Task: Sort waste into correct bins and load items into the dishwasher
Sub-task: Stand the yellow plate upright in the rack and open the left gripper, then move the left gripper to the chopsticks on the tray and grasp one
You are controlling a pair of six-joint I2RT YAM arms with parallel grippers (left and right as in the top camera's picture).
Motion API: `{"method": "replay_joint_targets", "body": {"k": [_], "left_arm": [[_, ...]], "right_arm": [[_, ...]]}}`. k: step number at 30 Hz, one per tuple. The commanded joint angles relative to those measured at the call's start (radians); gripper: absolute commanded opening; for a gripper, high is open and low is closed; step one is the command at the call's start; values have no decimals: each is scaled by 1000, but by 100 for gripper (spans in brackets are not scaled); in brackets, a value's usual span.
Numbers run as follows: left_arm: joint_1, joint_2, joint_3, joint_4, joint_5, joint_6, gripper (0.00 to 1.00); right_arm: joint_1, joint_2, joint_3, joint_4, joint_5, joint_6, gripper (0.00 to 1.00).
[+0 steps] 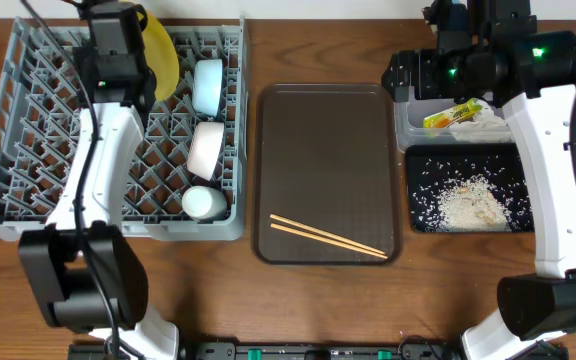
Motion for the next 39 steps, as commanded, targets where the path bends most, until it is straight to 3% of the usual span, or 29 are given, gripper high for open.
{"method": "replay_joint_targets", "body": {"k": [1, 12, 14, 17, 25, 31, 39], "left_arm": [[-5, 28, 5, 15, -42, 22, 7], [-53, 38, 2, 13, -40, 28, 8], [-53, 42, 1, 10, -40, 29, 17], [-52, 44, 1, 2, -40, 29, 43], [-69, -4, 25, -55, 56, 5, 69], [-119, -202, 96, -269, 337, -152, 70], [-304, -302, 92, -599, 530, -315, 69]], "right_arm": [[10, 6, 3, -1, 2, 2, 99], [10, 6, 3, -1, 2, 2, 99], [10, 6, 3, -1, 2, 2, 99], [10, 6, 3, -1, 2, 2, 99], [10, 6, 3, -1, 2, 2, 99], [10, 6, 3, -1, 2, 2, 99], [10, 6, 3, -1, 2, 2, 99]]}}
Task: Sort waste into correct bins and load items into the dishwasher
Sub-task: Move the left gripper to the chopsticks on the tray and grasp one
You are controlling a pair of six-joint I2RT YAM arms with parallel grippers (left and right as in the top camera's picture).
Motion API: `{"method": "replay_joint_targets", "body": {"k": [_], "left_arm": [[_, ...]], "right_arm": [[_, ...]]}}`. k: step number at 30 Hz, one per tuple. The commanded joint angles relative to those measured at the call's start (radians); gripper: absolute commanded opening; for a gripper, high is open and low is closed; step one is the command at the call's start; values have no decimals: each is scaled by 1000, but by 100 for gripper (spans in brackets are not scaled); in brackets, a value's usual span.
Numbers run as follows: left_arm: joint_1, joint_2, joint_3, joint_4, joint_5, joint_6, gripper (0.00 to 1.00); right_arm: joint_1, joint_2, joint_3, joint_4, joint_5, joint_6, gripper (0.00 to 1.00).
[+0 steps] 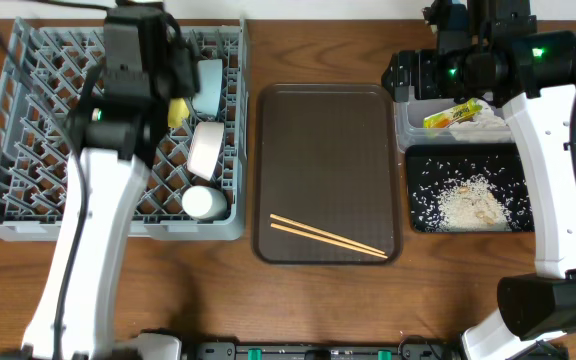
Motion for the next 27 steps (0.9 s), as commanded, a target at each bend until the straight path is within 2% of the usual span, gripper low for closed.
{"method": "replay_joint_targets", "body": {"k": [1, 4, 9, 11, 13, 19, 27], "left_arm": [[-129, 32, -17, -131, 131, -143, 68], [-243, 72, -49, -205, 135, -241, 68], [-402, 201, -90, -219, 183, -290, 68], [-437, 257, -90, -218, 192, -402, 65], [-464, 320, -90, -206, 207, -576, 65], [-505, 435, -90, -170, 227, -708, 64], [-507, 453, -122, -173, 207, -940, 56]], "right_arm": [[10, 6, 3, -1, 2, 2, 99], [10, 6, 3, -1, 2, 2, 99], [10, 6, 3, -1, 2, 2, 99], [10, 6, 3, -1, 2, 2, 99], [10, 6, 3, -1, 2, 2, 99], [10, 6, 3, -1, 2, 2, 99], [10, 6, 3, -1, 2, 2, 99]]}}
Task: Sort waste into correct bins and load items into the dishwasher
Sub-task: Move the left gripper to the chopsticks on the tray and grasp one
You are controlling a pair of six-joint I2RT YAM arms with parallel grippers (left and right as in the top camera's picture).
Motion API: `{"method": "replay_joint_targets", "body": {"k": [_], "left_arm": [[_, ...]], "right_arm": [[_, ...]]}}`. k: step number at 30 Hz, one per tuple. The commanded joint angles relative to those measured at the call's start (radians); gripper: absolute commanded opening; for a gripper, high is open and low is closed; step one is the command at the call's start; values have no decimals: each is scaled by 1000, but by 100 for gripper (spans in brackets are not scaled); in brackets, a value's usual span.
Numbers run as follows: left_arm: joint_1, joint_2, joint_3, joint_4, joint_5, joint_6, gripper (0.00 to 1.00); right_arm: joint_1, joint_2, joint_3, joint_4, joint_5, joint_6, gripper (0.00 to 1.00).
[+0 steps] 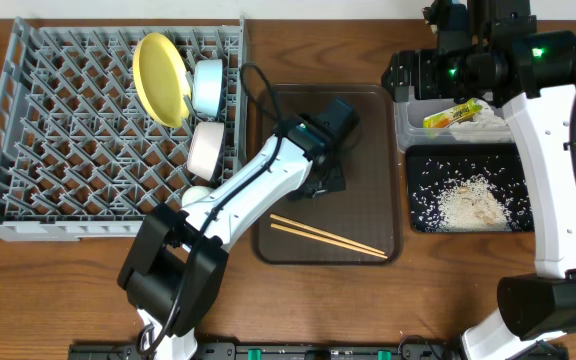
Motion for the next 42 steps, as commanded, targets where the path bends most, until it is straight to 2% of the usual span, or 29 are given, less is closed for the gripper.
{"method": "replay_joint_targets", "body": {"k": [1, 5, 11, 18, 24, 31, 37, 42], "left_arm": [[-2, 3, -37, -6, -34, -192, 55], [-2, 5, -100, 3, -95, -387, 55], [-2, 6, -154, 26, -95, -542, 56], [-11, 25, -156, 93, -94, -544, 56], [-19, 48, -157, 92, -84, -551, 55], [-20, 48, -156, 91, -48, -551, 48], [-34, 49, -157, 87, -19, -555, 49], [-43, 50, -160, 58, -31, -608, 50]], "right_arm": [[10, 6, 3, -1, 2, 2, 99], [10, 6, 3, -1, 2, 2, 99], [10, 6, 3, -1, 2, 2, 99], [10, 6, 3, -1, 2, 2, 99], [10, 6, 3, -1, 2, 2, 99], [10, 6, 3, -1, 2, 2, 99], [10, 6, 3, -1, 2, 2, 99], [10, 6, 3, -1, 2, 2, 99]]}}
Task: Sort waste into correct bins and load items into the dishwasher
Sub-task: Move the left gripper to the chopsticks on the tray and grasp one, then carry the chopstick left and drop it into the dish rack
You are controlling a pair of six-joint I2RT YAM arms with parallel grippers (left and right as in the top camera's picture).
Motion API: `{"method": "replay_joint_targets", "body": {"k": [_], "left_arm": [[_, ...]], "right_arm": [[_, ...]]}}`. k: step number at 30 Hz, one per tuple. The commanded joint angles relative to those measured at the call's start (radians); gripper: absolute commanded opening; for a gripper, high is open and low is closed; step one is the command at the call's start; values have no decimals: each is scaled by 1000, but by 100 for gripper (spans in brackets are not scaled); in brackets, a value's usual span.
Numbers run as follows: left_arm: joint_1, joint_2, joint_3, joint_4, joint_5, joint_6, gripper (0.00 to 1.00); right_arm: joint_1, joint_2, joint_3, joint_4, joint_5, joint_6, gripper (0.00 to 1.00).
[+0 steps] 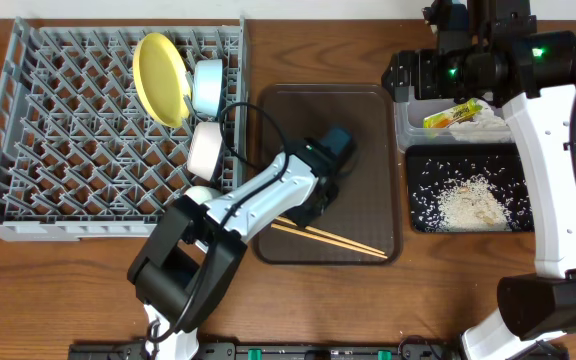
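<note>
Two wooden chopsticks lie side by side near the front of the brown tray. My left gripper reaches over the tray and sits just above the chopsticks' left end. Its fingers are hidden under the wrist, so I cannot tell whether they are open or shut. My right gripper hovers at the left edge of the clear waste bin; its jaws cannot be made out. A yellow plate stands upright in the grey dish rack.
The rack also holds three white cups or bowls along its right side. The clear bin contains a yellow wrapper and crumpled paper. In front of it, a black tray holds spilled rice.
My left gripper has moved from the middle of the brown tray toward its front, down to the left end of the chopsticks. The chopsticks, the plate and the right arm are unchanged.
My left arm was over the back of the rack at the yellow plate, and stayed there at the following moment. Then the plate stood free in the rack and the arm was over the brown tray. Now it is at the chopsticks.
</note>
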Motion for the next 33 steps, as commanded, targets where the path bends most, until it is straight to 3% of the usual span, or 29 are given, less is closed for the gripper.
{"method": "replay_joint_targets", "body": {"k": [1, 29, 33], "left_arm": [[-6, 15, -12, -14, -6, -50, 50], [0, 72, -35, 72, 39, -93, 50], [0, 72, -35, 74, 39, -93, 28]], "right_arm": [[10, 6, 3, -1, 2, 2, 99], [9, 6, 3, -1, 2, 2, 99], [10, 6, 3, -1, 2, 2, 99]]}}
